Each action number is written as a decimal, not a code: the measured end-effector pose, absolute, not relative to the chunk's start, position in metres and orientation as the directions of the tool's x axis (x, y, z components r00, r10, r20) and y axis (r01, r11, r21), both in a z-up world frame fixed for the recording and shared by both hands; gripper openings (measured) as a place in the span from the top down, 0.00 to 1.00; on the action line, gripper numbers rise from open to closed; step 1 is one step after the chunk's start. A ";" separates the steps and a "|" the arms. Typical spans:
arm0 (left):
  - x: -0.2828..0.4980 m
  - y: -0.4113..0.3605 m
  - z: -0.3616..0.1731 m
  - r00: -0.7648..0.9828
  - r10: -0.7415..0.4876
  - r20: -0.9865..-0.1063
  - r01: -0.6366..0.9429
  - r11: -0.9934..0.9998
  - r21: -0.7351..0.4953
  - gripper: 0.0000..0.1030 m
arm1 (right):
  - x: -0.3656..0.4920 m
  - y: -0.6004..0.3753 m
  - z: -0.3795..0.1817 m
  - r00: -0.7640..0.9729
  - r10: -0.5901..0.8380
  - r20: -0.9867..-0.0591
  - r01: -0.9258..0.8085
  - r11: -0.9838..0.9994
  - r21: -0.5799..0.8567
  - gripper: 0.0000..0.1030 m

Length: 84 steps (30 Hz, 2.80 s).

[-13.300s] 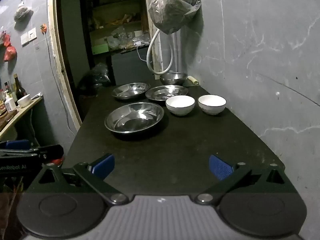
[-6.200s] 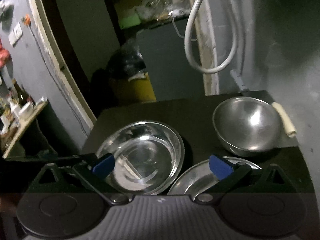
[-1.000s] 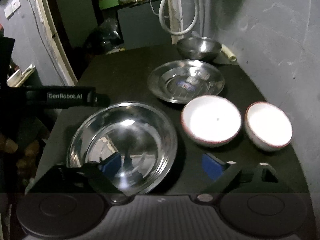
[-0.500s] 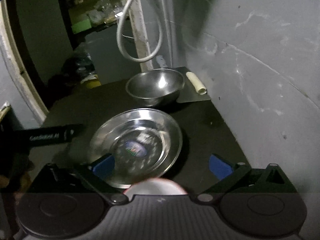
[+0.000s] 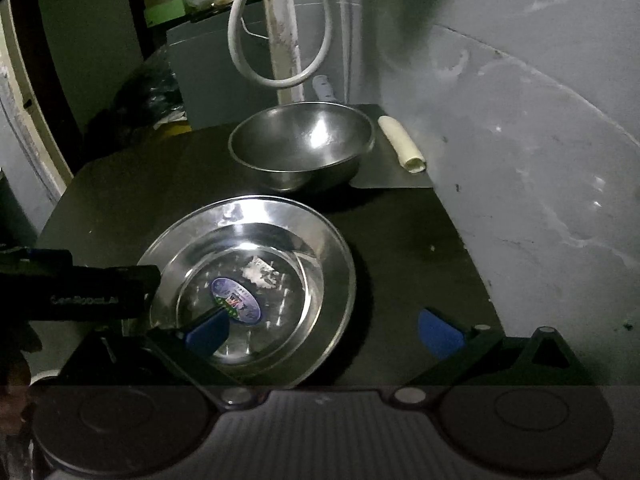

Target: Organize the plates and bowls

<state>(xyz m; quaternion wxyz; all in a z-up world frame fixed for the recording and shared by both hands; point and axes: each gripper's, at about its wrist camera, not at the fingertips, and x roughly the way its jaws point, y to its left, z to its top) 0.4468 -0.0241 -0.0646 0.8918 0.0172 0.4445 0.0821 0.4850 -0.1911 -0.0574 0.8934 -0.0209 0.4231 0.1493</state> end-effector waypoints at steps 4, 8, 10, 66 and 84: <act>0.447 -0.030 -0.063 0.589 0.173 -0.789 -0.116 0.985 0.129 0.01 | 0.487 -0.189 -0.058 0.589 0.262 -0.765 -0.298 0.950 0.096 0.14; 0.446 -0.033 -0.063 0.588 0.177 -0.789 -0.105 0.984 0.143 0.02 | 0.489 -0.189 -0.060 0.577 0.278 -0.768 -0.305 0.945 0.114 0.20; 0.446 -0.034 -0.062 0.587 0.173 -0.791 -0.100 0.985 0.141 0.04 | 0.490 -0.189 -0.061 0.569 0.286 -0.771 -0.308 0.943 0.122 0.25; 0.333 0.020 0.003 0.708 -0.090 -0.701 0.066 0.996 -0.061 0.74 | 0.370 -0.153 0.006 0.651 0.352 -0.672 -0.304 0.933 0.194 0.60; 0.258 0.028 -0.018 0.657 -0.153 -0.738 0.200 0.979 -0.025 0.72 | 0.288 -0.146 -0.008 0.600 0.326 -0.731 -0.273 0.942 0.196 0.60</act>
